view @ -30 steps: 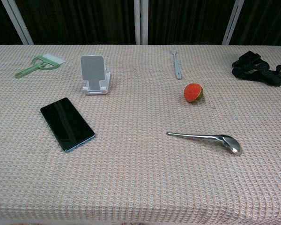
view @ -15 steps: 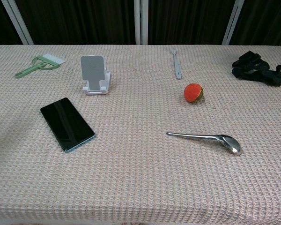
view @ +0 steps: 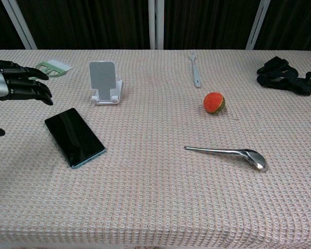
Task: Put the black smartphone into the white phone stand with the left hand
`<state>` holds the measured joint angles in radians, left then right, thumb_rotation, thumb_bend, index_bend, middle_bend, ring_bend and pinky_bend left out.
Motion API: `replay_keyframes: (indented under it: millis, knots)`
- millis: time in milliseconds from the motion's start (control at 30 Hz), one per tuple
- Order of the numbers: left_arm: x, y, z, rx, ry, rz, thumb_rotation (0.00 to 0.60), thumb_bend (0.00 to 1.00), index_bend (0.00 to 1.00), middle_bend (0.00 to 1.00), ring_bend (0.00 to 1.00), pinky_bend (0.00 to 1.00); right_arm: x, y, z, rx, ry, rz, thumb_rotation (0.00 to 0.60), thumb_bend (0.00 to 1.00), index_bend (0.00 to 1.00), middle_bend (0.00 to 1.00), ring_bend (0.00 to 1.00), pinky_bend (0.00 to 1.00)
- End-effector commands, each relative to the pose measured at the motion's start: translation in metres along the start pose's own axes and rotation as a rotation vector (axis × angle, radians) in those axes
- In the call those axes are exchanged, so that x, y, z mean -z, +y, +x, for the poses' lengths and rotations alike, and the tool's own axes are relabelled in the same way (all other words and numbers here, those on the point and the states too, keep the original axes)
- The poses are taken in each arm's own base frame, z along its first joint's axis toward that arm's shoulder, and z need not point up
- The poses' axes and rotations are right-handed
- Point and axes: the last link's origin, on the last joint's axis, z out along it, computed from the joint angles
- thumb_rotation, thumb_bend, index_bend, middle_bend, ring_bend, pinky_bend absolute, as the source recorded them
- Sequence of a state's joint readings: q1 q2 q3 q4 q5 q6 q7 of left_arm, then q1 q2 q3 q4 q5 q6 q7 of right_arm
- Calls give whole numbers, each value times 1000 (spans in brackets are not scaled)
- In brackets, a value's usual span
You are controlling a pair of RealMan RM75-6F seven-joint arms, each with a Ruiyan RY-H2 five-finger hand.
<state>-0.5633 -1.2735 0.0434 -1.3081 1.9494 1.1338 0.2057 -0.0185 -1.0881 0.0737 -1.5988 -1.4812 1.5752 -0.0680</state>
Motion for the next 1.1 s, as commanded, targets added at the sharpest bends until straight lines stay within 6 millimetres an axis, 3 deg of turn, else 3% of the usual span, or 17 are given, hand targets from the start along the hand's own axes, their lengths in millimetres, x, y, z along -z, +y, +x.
replay_keyframes:
  millis: [33,333,667,1100]
  knots:
    - [-25,2,-6,22,-42,-4,600,145,204,202,106,275,1,1,1,1,7,-10,600,176,0,0,0,0]
    - [-48,8,-19,49,-143,-15,600,144,205,178,105,274,4,6,12,-10,49,-21,600,176,0,0,0,0]
    - [-65,13,-2,56,-129,-52,600,145,206,165,105,275,6,8,4,-19,25,-21,600,176,0,0,0,0]
    - [-82,11,-2,20,-174,-95,600,144,213,164,105,274,6,9,4,-22,28,-21,600,176,0,0,0,0]
